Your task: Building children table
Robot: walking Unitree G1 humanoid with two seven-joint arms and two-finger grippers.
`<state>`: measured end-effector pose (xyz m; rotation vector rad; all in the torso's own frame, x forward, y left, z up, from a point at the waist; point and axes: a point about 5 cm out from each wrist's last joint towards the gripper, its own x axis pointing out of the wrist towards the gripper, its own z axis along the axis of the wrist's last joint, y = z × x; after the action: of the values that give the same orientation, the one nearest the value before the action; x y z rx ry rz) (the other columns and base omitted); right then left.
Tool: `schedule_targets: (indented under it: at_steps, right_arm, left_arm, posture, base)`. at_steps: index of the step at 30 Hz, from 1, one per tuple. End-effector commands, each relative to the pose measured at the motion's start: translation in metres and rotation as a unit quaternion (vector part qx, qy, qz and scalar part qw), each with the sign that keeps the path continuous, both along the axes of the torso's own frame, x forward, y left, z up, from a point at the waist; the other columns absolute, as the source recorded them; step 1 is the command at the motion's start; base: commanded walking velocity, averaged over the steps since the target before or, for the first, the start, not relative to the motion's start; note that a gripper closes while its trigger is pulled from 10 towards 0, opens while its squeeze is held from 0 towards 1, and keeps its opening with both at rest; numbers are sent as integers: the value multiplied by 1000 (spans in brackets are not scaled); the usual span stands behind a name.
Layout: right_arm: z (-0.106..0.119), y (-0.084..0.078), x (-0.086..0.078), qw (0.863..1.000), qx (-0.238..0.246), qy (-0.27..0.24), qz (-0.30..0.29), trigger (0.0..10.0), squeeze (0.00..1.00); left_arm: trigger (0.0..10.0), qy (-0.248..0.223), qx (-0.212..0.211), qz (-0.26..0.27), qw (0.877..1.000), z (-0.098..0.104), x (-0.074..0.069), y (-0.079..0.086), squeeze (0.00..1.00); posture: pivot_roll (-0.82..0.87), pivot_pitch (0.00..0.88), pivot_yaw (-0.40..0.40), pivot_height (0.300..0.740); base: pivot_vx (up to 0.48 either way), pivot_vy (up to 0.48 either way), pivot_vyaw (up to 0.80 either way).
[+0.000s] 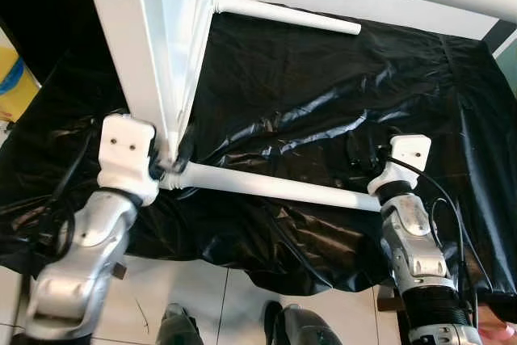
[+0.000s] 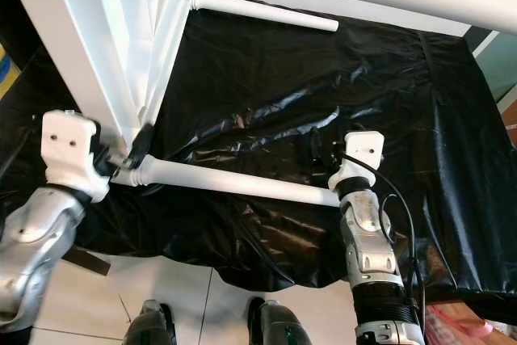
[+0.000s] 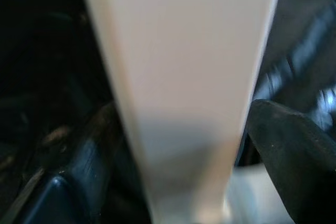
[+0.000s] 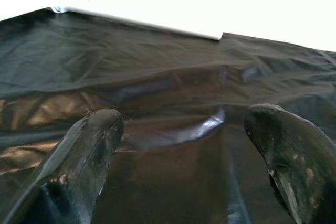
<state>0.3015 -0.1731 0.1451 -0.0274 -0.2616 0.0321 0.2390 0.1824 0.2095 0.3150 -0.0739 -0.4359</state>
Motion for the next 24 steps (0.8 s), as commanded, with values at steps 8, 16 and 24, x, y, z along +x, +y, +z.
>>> schedule_targets:
  at_steps: [8,16,24]
  right_arm:
    - [-8,5,-3,1000,-4,13,23,10000,0]
    - [-8,11,-2,999,-8,15,42,10000,0]
    - [-11,19,-6,997,-8,21,75,10000,0]
  left_arm:
    - [10000,70,-31,-217,973,10,-43,-21,0]
    - [10000,113,-44,-260,958,-6,-48,-41,0]
    - [10000,153,-63,-302,939,-16,-51,-51,0]
  posture:
    - [121,174,-125,740]
    - [117,169,-121,740]
    - [105,168,-114,740]
  base:
    - [0,0,0]
    - [0,0,0]
    - [0,0,0]
